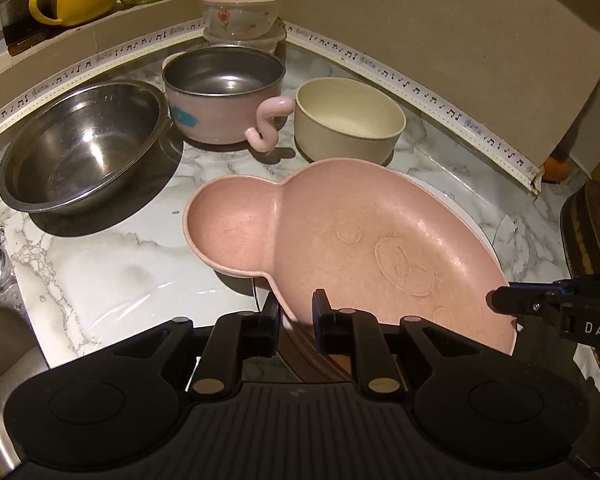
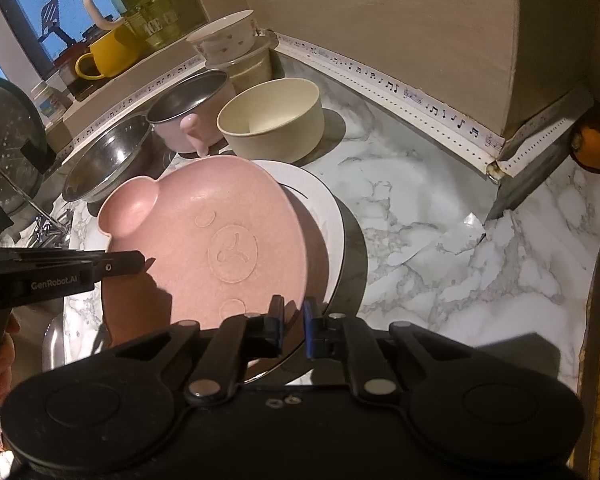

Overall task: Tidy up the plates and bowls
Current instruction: 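Lift the pink plate with both grippers and lower it onto the white plate, then open both grippers and release the pink plate on the white plate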

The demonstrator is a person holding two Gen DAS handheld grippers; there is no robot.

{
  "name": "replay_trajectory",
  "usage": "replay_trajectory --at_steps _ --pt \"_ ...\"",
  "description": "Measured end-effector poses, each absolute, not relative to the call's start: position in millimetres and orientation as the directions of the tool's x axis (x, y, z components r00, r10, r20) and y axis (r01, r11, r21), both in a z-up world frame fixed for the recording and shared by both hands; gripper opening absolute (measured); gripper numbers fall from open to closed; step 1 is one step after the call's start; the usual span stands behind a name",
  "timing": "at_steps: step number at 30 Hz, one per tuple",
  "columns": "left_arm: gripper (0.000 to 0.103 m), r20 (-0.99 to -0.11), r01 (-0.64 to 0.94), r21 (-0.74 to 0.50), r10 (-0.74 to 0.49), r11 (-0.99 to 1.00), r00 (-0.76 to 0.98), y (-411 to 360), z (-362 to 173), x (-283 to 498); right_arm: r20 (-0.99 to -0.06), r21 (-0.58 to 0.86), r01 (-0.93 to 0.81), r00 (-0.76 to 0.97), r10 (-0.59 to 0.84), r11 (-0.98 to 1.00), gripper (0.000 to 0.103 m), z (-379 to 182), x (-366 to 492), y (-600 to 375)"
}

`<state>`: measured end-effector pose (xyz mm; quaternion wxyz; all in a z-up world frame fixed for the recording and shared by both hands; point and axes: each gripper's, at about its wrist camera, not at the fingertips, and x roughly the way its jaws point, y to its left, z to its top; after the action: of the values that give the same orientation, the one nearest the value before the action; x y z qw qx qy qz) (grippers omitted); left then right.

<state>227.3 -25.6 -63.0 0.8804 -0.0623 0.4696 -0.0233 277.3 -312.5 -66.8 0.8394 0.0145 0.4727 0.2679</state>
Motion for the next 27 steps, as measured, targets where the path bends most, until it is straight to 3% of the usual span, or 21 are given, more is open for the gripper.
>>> replay_trajectory --at_steps 7,12,19,27 --pt "0.023 -0.824 -0.045 -0.167 -0.115 0.985 0.555 -12 -59 223 -0.784 0.281 -0.441 0.407 0.469 0.852 0.009 -68 279 -313" --pt "0.056 -0.832 -0.069 -0.214 -0.145 0.974 0.535 -5 -61 218 -0.787 0.273 -0.436 0.412 0.460 0.858 0.009 -68 282 -312" --pt "0.058 -0.836 -0.082 -0.225 -0.149 0.971 0.528 -2 -64 211 -0.789 0.236 -0.433 0.437 0.432 0.870 0.005 -68 289 -310" --pt "0.059 -0.830 -0.097 -0.269 -0.180 0.958 0.528 3 -64 205 -0.780 0.239 -0.427 0.450 0.435 0.872 0.020 -63 290 -317"
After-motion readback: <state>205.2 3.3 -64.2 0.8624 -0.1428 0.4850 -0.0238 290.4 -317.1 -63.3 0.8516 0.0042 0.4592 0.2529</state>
